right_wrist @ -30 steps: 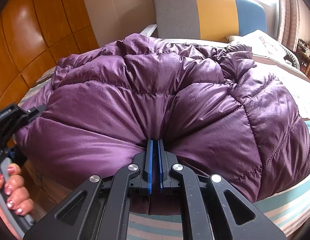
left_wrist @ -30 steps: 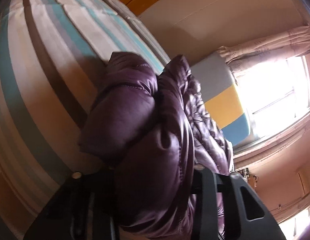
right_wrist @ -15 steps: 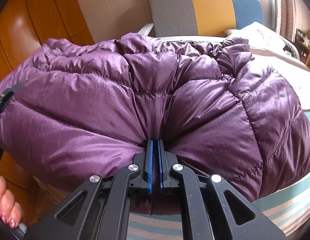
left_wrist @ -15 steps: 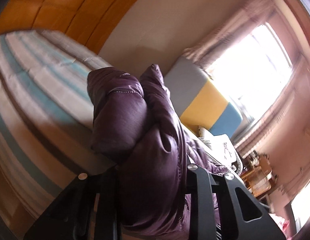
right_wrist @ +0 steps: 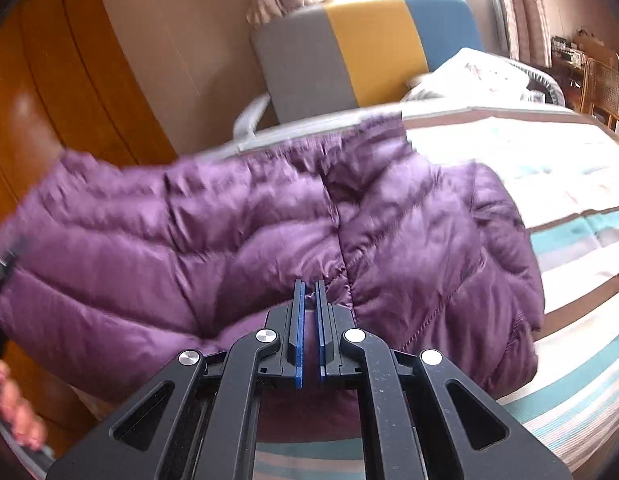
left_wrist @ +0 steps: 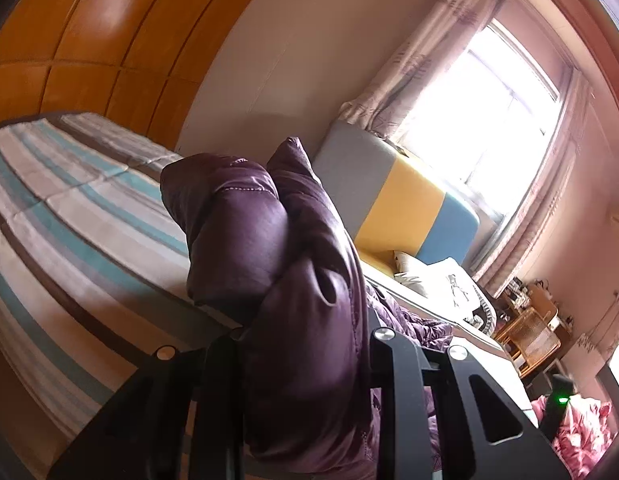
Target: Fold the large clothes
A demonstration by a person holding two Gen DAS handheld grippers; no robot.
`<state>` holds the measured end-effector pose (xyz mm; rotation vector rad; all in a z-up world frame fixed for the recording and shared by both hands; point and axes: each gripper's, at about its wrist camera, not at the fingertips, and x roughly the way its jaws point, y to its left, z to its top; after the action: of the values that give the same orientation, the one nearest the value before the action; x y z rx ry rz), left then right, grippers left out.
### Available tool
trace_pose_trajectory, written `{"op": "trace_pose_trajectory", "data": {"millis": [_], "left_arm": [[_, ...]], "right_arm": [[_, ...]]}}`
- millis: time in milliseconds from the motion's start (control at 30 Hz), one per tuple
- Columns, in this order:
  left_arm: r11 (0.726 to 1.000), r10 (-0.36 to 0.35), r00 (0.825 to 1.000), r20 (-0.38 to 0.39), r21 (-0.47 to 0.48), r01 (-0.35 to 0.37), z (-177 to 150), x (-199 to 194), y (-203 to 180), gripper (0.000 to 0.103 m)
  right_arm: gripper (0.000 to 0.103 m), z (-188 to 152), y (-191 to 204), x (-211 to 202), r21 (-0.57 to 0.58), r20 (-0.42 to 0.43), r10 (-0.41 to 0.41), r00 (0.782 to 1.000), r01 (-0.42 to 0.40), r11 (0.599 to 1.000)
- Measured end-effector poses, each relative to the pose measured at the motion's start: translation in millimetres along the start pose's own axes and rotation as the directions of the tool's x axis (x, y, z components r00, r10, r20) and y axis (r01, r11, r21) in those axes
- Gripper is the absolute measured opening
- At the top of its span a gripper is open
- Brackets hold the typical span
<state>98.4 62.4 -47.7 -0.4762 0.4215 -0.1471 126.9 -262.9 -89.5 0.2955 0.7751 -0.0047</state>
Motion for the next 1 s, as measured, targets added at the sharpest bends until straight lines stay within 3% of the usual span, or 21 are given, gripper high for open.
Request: {"op": "trace_pose_trajectory", "data": {"millis": [133, 267, 367, 467, 567, 733, 900, 1000], "left_arm": [[0.996, -0.012, 1.000, 0.018, 0.089, 0.011, 0, -5, -22, 0.024], [0.988, -0.026, 0.999, 0.034, 0.152, 0.021, 0, -9, -38, 0.024], [0.984, -0.027, 0.999, 0.036, 0.179, 0.020, 0, -10, -48, 0.025], [0.979, -0.038, 0.998, 0.040, 0.201, 0.029, 0, -12, -61, 0.025], [0.968, -0.038, 0.998, 0.050, 0.251, 0.025, -2, -13, -79, 0.026], [0.949, -0.062, 0.997, 0.050, 0.313, 0.043, -4, -12, -115, 0.029], [0.918, -0.092, 0.995, 0.027, 0.390, 0.074, -11, -6, -154, 0.031], [0.907, -0.119, 0.993, 0.002, 0.408, 0.108, -16, 0, -170, 0.031]], "right_arm": [[0.005, -13, 0, 22, -0.016, -0.039, -0.017, 0.999, 0.017, 1.000], [0.005, -10, -7, 13, 0.009, -0.051, 0.017, 0.999, -0.016, 1.000], [0.005, -6, -19, -15, 0.065, 0.057, 0.045, 0.997, -0.049, 0.997], [0.005, -1, -25, -34, 0.027, 0.120, -0.053, 0.991, 0.051, 0.998], [0.005, 1, -40, -33, 0.038, 0.094, -0.114, 0.989, 0.111, 0.993], [0.005, -3, -68, -11, 0.110, -0.005, -0.024, 1.000, 0.025, 0.994], [0.005, -1, -93, -42, 0.227, 0.125, -0.001, 0.992, -0.028, 0.973], [0.005, 2, -109, -59, 0.249, 0.126, -0.098, 0.987, 0.064, 0.966]]}}
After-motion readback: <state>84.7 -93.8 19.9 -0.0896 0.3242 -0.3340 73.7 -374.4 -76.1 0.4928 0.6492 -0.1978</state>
